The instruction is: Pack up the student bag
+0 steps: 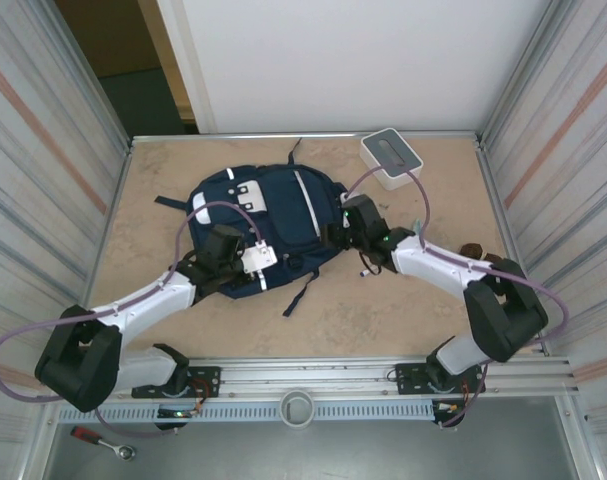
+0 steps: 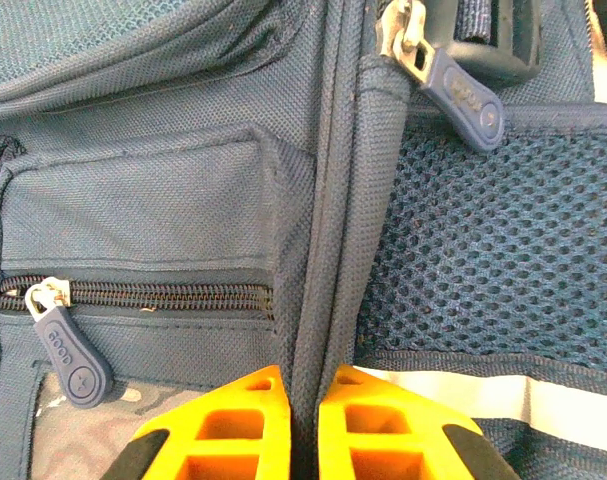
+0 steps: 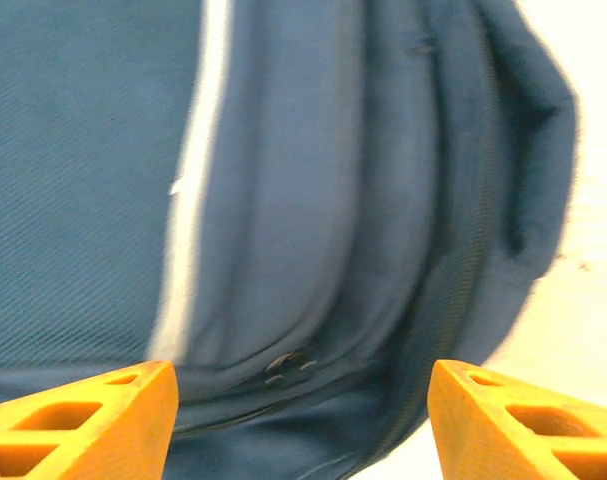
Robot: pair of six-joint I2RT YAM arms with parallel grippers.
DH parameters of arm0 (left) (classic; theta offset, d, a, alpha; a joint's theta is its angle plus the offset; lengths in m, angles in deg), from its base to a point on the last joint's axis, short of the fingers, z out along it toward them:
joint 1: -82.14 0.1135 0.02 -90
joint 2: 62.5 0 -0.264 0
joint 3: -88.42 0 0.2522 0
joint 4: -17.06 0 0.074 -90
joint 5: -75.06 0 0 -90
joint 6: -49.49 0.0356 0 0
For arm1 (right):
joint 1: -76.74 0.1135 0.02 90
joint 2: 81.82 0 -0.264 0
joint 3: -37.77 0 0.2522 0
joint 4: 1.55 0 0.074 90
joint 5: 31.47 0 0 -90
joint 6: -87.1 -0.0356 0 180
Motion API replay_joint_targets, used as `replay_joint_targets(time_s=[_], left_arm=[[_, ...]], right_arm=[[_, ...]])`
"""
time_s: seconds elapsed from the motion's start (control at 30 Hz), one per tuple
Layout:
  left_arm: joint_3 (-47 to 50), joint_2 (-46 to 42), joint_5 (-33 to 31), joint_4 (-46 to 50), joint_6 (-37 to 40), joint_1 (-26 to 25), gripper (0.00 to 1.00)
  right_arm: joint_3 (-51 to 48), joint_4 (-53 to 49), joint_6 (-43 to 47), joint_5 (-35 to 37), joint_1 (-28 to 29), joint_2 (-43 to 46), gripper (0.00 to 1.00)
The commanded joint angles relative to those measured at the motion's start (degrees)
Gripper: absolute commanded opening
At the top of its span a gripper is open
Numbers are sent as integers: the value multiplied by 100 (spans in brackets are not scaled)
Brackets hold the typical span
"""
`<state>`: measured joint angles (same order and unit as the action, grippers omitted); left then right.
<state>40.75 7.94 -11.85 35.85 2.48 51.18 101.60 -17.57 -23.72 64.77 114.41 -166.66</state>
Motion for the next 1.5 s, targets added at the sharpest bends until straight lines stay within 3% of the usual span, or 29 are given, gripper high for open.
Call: replay_joint_targets(time_s=[0.0, 0.27, 0.5, 0.8, 1.1, 1.23, 1.47], left_arm=[[-197, -212, 883, 86, -291, 14, 0], [-447, -232, 1578, 262, -704, 307, 0], [-444, -279, 1786, 258, -844, 407, 0], [-372, -285, 1822, 179, -822, 415, 0], [-344, -289, 1814, 158, -822, 415, 0], [-338, -310, 1772, 147, -825, 424, 0], [-349, -267, 1755, 157, -827, 424, 0]], right_arm=[[-441, 709, 333, 408, 580, 318, 69], [-1123, 2086, 921, 1798, 2031, 140, 70], [-1137, 2916, 1475, 2901, 2746, -473, 70], [-676, 3309, 1773, 3691, 2922, -1154, 70], [-289, 3425, 1956, 4295, 2928, -1631, 63], [-371, 3416, 1953, 4504, 2963, -1582, 59], [-557, 3417, 1993, 4636, 3027, -1335, 64]])
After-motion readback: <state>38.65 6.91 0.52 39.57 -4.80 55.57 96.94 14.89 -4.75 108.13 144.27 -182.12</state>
